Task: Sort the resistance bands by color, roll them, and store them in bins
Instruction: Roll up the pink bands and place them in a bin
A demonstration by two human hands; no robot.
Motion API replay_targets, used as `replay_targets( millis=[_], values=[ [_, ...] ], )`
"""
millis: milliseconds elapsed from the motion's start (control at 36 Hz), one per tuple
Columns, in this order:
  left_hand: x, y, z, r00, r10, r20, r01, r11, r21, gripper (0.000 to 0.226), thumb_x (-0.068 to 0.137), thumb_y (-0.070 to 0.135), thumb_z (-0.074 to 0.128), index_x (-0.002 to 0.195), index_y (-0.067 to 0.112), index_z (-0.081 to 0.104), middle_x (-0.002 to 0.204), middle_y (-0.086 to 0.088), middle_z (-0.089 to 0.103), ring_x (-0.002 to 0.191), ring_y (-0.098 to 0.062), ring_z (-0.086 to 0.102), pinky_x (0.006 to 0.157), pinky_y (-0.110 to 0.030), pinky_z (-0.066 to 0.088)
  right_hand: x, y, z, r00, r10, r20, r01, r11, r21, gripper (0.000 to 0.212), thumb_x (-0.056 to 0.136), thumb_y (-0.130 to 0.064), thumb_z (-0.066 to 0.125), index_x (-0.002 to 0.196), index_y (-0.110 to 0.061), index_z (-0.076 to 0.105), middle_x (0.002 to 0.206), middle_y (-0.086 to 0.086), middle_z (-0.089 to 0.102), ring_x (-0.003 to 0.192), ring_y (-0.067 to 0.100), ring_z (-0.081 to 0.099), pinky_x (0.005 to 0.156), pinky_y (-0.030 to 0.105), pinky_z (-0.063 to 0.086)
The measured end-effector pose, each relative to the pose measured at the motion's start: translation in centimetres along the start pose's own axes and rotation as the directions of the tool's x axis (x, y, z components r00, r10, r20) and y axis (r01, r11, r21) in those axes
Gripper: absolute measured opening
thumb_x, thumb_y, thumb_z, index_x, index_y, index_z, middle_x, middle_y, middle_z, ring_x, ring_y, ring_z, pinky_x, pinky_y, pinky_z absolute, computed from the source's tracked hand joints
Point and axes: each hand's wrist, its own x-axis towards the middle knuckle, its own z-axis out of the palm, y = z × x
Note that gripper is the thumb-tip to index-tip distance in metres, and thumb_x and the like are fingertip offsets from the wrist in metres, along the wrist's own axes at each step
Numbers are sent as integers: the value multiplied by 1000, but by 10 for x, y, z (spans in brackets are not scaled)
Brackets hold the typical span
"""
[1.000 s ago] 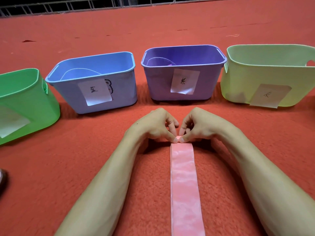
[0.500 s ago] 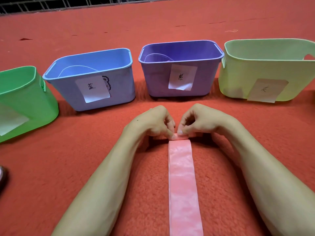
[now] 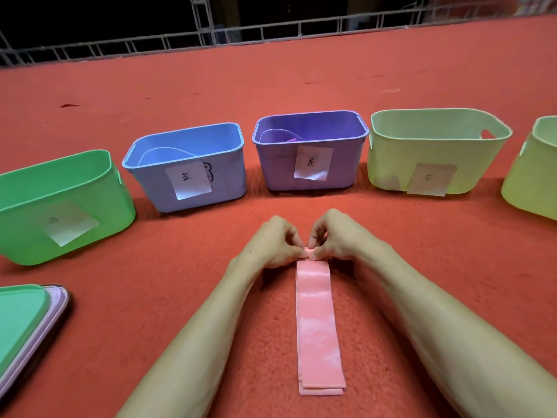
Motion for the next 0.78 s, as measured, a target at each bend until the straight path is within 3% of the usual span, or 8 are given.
replay_targets(
  millis=[194,278,472,583,639,694,778],
  values=[
    [-20,1,17,974,33,-225,-38,999,-16,9,75,18,79,76,18,70,72,9,66,69,-6,57,66,-17,40,-20,0,10,989,-37,-141,44,998,46,17,68,-14,83,69,-25,70,67,-3,67,55,0,52,60,18,44],
    [-22,-2,24,962,20,-271,-38,998,-60,16,74,17,80,72,21,65,72,10,66,70,-7,59,68,-21,43,-23,-1,13,985,-40,-167,49,997,51,12,71,-20,81,69,-25,70,65,-6,65,57,-1,52,63,21,45],
    [-27,0,24,964,16,-267,-39,996,-82,24,74,21,81,76,17,57,70,13,64,68,-6,58,67,-23,45,-25,0,19,975,-8,-224,29,996,88,20,70,-34,83,63,-27,65,59,-9,60,56,4,51,59,24,43],
    [-30,0,24,970,-2,-242,-39,986,-164,45,72,11,81,91,18,41,80,5,71,66,-11,60,70,-26,49,-26,3,27,960,68,-273,-23,986,164,24,67,-35,86,85,-24,75,80,-8,70,73,10,62,73,26,51],
    [-31,1,24,974,17,-225,-54,986,-159,45,73,9,80,96,19,43,83,2,72,65,-8,59,71,-23,48,-26,1,26,973,67,-221,-39,991,131,21,71,-31,83,88,-21,77,86,-8,73,76,8,61,74,24,50],
    [-30,1,23,978,32,-207,-62,988,-143,42,73,9,80,100,20,49,83,3,70,66,-6,58,70,-20,48,-26,-2,26,975,82,-206,-58,991,120,13,72,-28,82,80,-20,77,79,-4,74,70,9,61,68,24,48],
    [-28,1,21,984,19,-179,-48,986,-161,36,75,9,79,103,19,60,80,7,66,67,-3,58,69,-19,46,-24,-3,27,971,103,-215,-75,988,136,19,67,-32,86,72,-17,75,70,-6,71,65,9,59,63,25,47]
  ],
)
